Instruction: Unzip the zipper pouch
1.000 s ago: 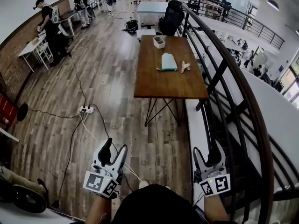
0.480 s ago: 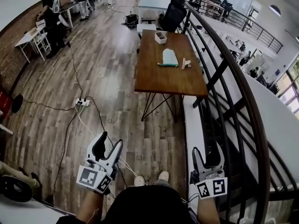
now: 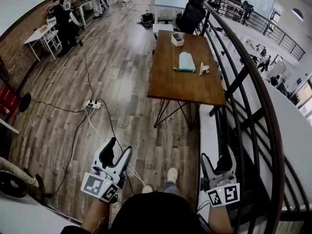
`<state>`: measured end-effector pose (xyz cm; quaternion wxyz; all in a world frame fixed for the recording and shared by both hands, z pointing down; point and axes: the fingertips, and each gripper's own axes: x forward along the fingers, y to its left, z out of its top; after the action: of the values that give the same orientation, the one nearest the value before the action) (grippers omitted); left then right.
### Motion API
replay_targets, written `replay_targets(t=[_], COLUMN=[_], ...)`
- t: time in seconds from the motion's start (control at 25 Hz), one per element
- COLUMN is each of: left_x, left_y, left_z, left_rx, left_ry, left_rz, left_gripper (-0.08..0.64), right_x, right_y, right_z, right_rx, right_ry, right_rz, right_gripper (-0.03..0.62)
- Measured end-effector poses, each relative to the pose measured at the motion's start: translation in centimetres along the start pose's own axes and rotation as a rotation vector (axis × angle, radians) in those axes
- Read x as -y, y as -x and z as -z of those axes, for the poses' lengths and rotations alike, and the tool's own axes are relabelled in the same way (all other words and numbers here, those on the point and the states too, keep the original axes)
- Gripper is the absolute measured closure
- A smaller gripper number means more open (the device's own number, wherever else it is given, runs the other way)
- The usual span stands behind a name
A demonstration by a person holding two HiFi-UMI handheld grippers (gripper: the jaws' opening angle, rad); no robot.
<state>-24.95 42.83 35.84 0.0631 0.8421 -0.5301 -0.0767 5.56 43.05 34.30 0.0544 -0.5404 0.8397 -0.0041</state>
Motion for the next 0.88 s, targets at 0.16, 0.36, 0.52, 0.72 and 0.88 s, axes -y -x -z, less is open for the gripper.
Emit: replay_targets(t=[0.16,0.36,0.52,0.72,0.88], left_x=[0.4,1.5,2.8,4.5,5.5], left_y=[-3.1,-8.5,-12.9,-17.3,-19.3], left_z=[-0.3,-0.3,0.0,0.5,1.1], left_rx=[0.009,0.029,0.044,0.036,0.007], left_ry=[-0.023,-0.031,-0.028,-0.025,-0.038], left_rz=[-0.028,-0.052,-0.063,-0.078,-0.082], left_gripper=[0.301,0.301,0.301,0.301,0.301], right_x=[2.5,7.5,12.0,16.1,18.2], right_y=[-2.9,-6.2,-8.1,-9.0,-9.4], right_z=[0.5,-0.3,-0.5,-0.6,0.2], right_rx=[-0.009,0.001,0.01,0.004,-0.029], right_ry=[0.006,0.041,0.038,0.047,0.02], right_rz=[-0.04,-0.077,-0.084,-0.096,-0.118], right_gripper=[0.219,0.256,0.271,0.288,0.293])
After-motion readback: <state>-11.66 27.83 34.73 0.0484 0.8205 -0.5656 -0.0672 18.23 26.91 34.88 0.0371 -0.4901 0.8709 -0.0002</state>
